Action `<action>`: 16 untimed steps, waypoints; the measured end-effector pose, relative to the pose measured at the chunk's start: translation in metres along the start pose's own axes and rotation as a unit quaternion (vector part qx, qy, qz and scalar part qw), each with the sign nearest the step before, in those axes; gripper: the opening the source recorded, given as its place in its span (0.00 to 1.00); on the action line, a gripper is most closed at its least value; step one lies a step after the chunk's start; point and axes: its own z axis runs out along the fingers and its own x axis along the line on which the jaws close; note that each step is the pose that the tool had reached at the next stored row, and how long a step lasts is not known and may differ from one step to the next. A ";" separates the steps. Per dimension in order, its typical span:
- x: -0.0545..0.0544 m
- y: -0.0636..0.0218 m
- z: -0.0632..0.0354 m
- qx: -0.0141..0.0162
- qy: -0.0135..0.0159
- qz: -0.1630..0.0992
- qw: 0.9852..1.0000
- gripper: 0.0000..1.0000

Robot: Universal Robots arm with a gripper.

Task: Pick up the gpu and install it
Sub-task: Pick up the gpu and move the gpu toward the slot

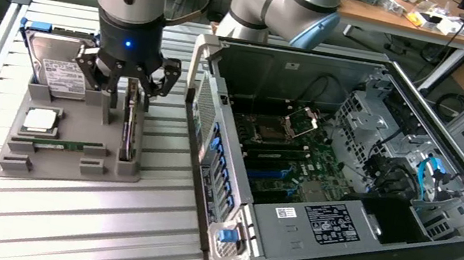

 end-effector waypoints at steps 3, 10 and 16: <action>0.000 0.0000 0.0015 0.000 0.000 0.000 1.000 0.54; 0.000 -0.0001 0.0044 0.000 0.000 0.000 1.000 0.54; 0.000 -0.0002 0.0072 0.000 0.000 0.000 1.000 0.54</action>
